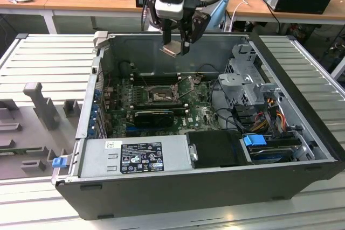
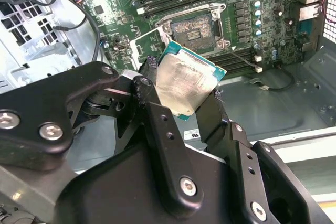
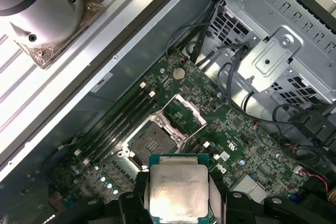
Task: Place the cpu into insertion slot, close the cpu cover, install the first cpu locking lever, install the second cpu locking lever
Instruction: 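Place the cpu into insertion slot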
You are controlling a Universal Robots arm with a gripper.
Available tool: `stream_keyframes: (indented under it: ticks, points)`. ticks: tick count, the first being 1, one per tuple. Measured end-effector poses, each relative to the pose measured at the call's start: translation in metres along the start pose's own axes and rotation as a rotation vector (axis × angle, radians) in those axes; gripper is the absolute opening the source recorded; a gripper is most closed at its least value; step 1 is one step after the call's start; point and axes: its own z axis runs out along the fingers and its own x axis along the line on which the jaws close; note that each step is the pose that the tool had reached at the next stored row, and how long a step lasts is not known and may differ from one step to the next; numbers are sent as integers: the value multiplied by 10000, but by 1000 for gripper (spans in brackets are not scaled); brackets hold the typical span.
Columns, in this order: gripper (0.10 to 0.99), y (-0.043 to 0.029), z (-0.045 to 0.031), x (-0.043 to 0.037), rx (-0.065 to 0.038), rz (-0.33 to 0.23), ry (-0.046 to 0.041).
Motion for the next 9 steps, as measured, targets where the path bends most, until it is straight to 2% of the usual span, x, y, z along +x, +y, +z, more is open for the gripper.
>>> stream_keyframes:
  ticks: [9]
  points:
    - [541, 0, 2, 0, -7, 263, -22]
